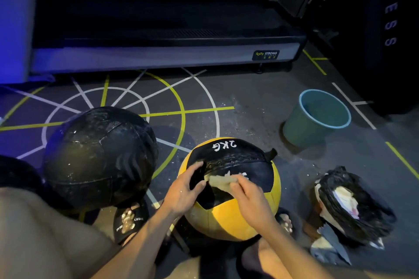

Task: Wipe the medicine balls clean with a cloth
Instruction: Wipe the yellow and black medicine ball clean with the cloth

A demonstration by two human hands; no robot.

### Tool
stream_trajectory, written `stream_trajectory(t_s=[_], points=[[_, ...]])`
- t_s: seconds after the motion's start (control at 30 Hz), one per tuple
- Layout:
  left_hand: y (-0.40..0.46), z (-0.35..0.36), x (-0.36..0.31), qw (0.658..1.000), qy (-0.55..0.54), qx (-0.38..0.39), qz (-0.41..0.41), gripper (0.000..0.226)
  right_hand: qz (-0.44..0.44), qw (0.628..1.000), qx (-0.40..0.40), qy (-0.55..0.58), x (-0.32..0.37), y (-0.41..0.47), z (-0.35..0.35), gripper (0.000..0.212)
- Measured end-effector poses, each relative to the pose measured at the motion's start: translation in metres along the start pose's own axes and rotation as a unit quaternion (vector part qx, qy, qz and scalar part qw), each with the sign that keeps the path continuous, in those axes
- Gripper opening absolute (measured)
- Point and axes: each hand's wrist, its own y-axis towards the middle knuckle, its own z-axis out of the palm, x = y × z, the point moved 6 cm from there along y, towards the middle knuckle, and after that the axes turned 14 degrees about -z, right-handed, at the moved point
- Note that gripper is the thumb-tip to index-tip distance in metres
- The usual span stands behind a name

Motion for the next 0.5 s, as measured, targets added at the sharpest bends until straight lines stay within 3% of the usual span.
stream_trajectory(t_s=[0.1, 0.17, 0.23, 0.3, 0.4, 0.43, 0.5], points=[[-0.008, -0.011, -0.009, 0.999, -0.024, -0.040, 0.017, 0.063, 0.137, 0.952, -0.121, 0.244, -0.003, -0.006, -0.015, 0.022], [-0.022, -0.023, -0.024, 0.990, -0.034, -0.129, 0.049, 0.056, 0.195, 0.904, -0.123, 0.360, 0.005, -0.013, -0.017, 0.023], [-0.039, -0.032, -0.043, 0.976, -0.053, -0.194, 0.081, 0.051, 0.201, 0.884, -0.101, 0.410, 0.018, -0.018, -0.019, 0.026], [-0.049, -0.032, -0.060, 0.984, -0.127, -0.115, 0.053, 0.053, 0.192, 0.869, -0.078, 0.449, 0.031, -0.020, -0.019, 0.030], [-0.063, -0.004, -0.062, 0.953, -0.222, 0.185, -0.087, 0.054, 0.190, 0.857, -0.039, 0.477, 0.047, -0.023, -0.013, 0.031], [-0.069, 0.002, -0.058, 0.940, -0.225, 0.236, -0.102, 0.053, 0.188, 0.857, -0.024, 0.478, 0.049, -0.024, -0.010, 0.031], [-0.073, 0.003, -0.041, 0.934, -0.240, 0.247, -0.094, 0.070, 0.184, 0.855, 0.008, 0.485, 0.053, -0.029, -0.004, 0.035]])
